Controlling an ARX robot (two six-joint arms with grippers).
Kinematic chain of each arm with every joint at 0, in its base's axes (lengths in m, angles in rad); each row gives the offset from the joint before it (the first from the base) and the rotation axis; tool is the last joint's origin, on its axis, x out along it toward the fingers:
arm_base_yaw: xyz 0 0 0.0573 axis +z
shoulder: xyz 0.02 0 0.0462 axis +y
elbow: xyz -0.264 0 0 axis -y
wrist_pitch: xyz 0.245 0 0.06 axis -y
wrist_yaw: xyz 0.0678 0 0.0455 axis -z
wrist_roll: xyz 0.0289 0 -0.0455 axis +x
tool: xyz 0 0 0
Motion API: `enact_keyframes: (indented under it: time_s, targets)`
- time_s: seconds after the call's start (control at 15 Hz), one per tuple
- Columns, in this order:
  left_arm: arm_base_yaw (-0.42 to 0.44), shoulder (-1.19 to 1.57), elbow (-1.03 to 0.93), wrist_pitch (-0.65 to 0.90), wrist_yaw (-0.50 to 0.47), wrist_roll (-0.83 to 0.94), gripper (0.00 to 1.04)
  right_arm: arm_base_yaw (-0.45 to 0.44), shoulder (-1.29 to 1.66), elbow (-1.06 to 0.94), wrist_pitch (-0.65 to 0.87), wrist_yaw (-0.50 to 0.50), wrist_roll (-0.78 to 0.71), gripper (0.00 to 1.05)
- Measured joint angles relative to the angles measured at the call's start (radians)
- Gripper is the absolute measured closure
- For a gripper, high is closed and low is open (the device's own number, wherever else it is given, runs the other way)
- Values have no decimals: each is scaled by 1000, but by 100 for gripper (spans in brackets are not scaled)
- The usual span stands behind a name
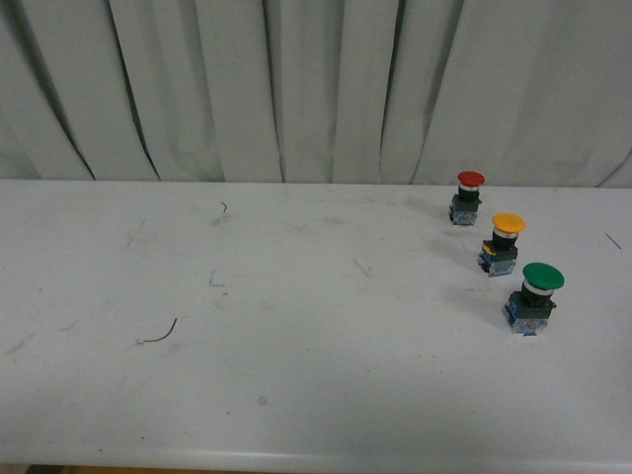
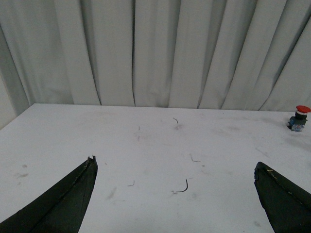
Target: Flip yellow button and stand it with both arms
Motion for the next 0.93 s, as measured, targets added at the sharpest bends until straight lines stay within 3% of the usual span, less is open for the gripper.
enact_keyframes:
  time_s: [0.13,0.93]
  targets:
    - [0,0,0,0,0,0,7,0,-41,-81,-16,0,-4,103]
    - [0,0,0,0,0,0,7,0,-379,-245,-159,0,-4,103]
